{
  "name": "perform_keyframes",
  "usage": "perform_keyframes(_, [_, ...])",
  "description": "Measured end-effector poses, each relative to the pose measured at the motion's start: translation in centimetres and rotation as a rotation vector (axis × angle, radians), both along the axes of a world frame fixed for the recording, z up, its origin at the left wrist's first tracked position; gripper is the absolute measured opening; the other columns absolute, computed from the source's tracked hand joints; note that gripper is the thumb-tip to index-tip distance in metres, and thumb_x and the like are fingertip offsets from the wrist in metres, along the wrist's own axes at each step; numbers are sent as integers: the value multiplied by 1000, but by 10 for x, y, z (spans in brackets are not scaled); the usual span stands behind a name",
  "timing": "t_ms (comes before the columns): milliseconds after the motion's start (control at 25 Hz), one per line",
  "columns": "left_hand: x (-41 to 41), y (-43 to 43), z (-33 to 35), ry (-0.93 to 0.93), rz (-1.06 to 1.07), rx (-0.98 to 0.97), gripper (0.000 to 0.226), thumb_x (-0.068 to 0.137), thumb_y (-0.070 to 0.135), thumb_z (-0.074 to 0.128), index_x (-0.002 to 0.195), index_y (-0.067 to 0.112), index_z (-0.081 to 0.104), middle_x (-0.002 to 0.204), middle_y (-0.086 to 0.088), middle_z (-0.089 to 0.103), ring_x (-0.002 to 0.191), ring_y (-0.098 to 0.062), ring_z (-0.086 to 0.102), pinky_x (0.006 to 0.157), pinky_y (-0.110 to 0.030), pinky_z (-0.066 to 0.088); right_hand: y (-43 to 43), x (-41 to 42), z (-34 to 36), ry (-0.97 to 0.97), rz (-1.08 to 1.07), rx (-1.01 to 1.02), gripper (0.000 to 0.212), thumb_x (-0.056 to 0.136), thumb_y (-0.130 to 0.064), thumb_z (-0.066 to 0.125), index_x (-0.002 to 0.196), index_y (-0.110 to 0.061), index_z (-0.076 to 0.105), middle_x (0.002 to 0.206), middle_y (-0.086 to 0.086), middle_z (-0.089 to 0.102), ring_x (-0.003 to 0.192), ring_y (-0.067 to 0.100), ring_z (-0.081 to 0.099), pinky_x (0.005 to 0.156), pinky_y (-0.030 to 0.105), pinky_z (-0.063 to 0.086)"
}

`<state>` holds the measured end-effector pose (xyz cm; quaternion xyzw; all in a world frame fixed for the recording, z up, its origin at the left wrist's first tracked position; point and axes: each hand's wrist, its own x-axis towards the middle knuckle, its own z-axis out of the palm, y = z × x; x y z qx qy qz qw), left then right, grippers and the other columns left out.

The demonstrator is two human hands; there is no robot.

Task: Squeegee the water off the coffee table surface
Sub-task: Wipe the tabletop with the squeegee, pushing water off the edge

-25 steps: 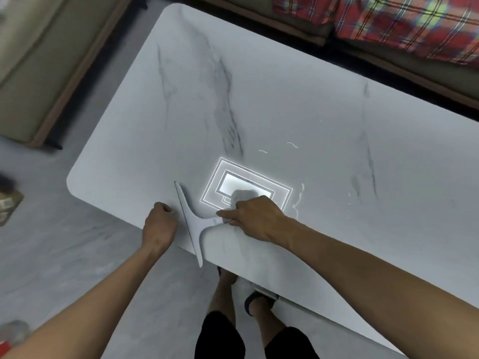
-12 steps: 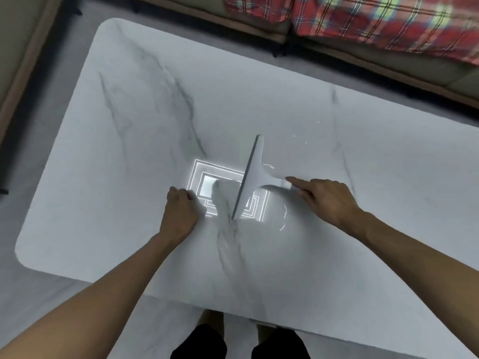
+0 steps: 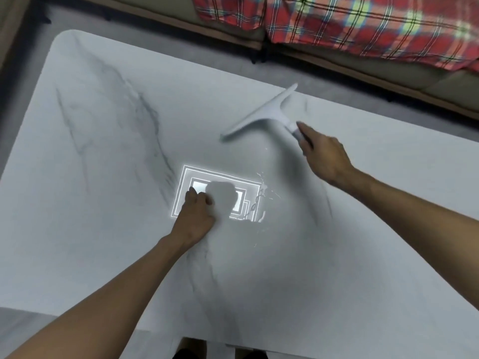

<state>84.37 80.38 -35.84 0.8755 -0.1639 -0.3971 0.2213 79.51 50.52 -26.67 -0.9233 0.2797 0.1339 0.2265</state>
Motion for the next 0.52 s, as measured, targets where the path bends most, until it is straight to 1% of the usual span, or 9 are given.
perform_keyframes(80, [0, -17, -7, 40, -58, 65, 37, 76, 4, 50, 113, 11, 48, 145, -20, 26, 136, -33, 33, 89, -36, 45, -7, 45, -18, -23, -54, 48, 31, 102, -32, 30, 127, -19, 45, 107, 15, 66, 98, 46, 56, 77, 39, 40])
perform_keyframes(120, [0, -24, -10, 56, -77, 114, 39, 76, 4, 48, 114, 12, 47, 149, -25, 20, 142, -36, 23, 93, -39, 44, -9, 58, -25, -20, -70, 57, 32, 102, -29, 30, 129, -17, 43, 112, 15, 65, 100, 46, 54, 76, 38, 37])
perform_keyframes(200, [-2, -33, -15, 87, -92, 200, 40, 76, 5, 44, 116, 13, 45, 154, -32, 8, 147, -40, 6, 101, -42, 39, -9, 61, -38, 5, -37, 43, 37, 104, -31, 28, 136, -19, 40, 119, 17, 64, 103, 45, 53, 79, 40, 37])
perform_keyframes(280, [-1, -37, -15, 121, -97, 256, 40, 76, 7, 41, 115, 14, 44, 155, -35, -1, 148, -42, -5, 107, -44, 34, -6, 33, -40, 12, 20, 18, 41, 104, -34, 28, 143, -24, 37, 117, 20, 65, 102, 47, 56, 84, 44, 42])
perform_keyframes(320, [0, -38, -15, 147, -104, 275, 38, 75, 9, 42, 113, 16, 43, 154, -35, -3, 147, -44, -6, 109, -45, 33, -5, 11, -38, 15, 45, 18, 42, 104, -33, 29, 145, -27, 35, 114, 23, 66, 99, 47, 59, 85, 45, 44])
perform_keyframes(360, [3, -40, -12, 179, -114, 291, 34, 74, 11, 43, 108, 18, 43, 154, -36, -3, 147, -45, -5, 107, -46, 34, -5, -14, -34, 34, 69, 27, 43, 104, -32, 31, 147, -30, 33, 109, 24, 67, 96, 47, 61, 85, 45, 46])
perform_keyframes(400, [6, -42, -9, 209, -117, 302, 29, 74, 13, 45, 102, 20, 41, 153, -36, 1, 146, -46, 2, 103, -45, 37, -4, -40, -28, 75, 92, 38, 45, 104, -31, 33, 148, -32, 31, 105, 25, 68, 93, 46, 63, 83, 44, 50])
perform_keyframes(480, [11, -45, -3, 217, -109, 305, 23, 74, 16, 46, 96, 20, 41, 144, -32, 21, 137, -43, 23, 87, -39, 41, -4, -87, -9, 189, 145, 51, 48, 103, -29, 35, 150, -35, 26, 98, 19, 71, 86, 41, 65, 78, 44, 54])
perform_keyframes(520, [12, -46, 0, 193, -100, 295, 20, 75, 16, 46, 95, 19, 42, 134, -27, 32, 127, -38, 35, 77, -35, 40, -6, -104, 2, 238, 163, 56, 49, 103, -30, 35, 150, -36, 25, 93, 15, 71, 82, 38, 65, 76, 43, 54])
